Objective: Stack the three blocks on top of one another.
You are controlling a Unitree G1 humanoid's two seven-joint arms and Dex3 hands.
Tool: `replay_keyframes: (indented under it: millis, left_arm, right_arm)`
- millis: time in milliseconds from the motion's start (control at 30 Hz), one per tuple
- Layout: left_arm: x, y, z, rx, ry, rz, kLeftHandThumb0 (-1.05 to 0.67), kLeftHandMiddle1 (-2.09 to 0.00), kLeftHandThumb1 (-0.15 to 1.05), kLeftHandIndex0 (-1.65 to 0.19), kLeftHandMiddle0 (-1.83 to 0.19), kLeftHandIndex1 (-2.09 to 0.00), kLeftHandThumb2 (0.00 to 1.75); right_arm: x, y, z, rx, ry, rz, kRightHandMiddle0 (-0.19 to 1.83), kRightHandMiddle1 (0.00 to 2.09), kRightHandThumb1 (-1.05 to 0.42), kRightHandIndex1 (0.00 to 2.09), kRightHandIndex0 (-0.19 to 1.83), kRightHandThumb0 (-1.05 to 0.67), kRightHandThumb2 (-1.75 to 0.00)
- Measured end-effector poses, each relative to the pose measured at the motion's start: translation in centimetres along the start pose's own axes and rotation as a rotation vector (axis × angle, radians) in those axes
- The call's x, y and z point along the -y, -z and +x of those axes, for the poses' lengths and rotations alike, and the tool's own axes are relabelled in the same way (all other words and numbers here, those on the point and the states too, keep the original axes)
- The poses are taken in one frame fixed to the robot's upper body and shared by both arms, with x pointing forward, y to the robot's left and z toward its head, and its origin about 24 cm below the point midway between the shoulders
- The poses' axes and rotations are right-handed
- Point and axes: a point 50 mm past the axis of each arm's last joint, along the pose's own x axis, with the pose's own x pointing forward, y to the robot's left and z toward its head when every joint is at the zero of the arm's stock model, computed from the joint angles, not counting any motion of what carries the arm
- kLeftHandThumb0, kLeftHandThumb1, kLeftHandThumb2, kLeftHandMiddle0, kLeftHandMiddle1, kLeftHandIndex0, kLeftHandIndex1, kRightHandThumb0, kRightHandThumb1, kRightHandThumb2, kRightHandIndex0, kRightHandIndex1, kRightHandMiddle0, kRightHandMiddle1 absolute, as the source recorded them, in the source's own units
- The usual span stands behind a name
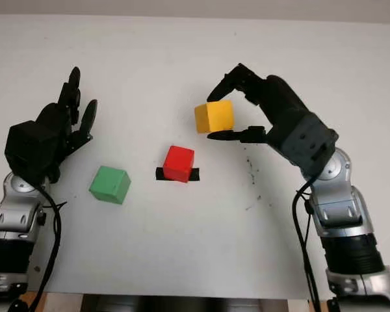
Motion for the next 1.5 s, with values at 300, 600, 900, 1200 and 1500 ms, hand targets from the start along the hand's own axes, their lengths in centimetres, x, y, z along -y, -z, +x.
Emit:
replay_keyframes:
  millis: [300, 600, 900, 1200, 1500]
  left_arm:
    - [0.1, 0.1, -0.1, -0.007, 0.009, -0.001, -0.78, -0.05, 1.05, 0.19, 0.19, -0.02, 0.65]
    - [0.1, 0.1, -0.1, -0.005, 0.015, -0.001, -0.78, -0.05, 1.05, 0.19, 0.19, -0.01, 0.65]
    - [0.3, 0.4, -0.3, -0.016, 0.013, -0.008, -0.77, -0.04, 1.05, 0.19, 0.19, -0.01, 0.65]
    - [0.3, 0.3, -0.3, -0.007, 0.012, -0.013, -0.75, -0.04, 1.05, 0.19, 0.19, 0.00, 0.64]
    - [0.3, 0.3, -0.3, 0.000, 0.011, -0.022, -0.77, -0.02, 1.05, 0.19, 0.19, 0.00, 0.62]
  right_arm:
    - [-2.3, -0.1, -0.8, -0.104, -0.099, 0.316, 0.18, 1.77, -1.00, 0.02, 0.18, -0.39, -0.05]
    - [-3.3, -0.5, -0.3, -0.158, -0.147, 0.313, 0.25, 1.78, -0.96, 0.04, 0.21, -0.40, -0.04]
    - [-4.5, -0.7, -0.1, -0.247, -0.122, 0.304, 0.23, 1.82, -0.97, 0.03, 0.18, -0.40, -0.05]
    - [-5.0, -0.9, 0.0, -0.225, -0.089, 0.285, 0.20, 1.83, -0.98, 0.04, 0.18, -0.40, -0.06]
    - [-5.3, -0.4, -0.4, -0.248, -0.065, 0.291, 0.20, 1.81, -0.99, 0.04, 0.17, -0.39, -0.06]
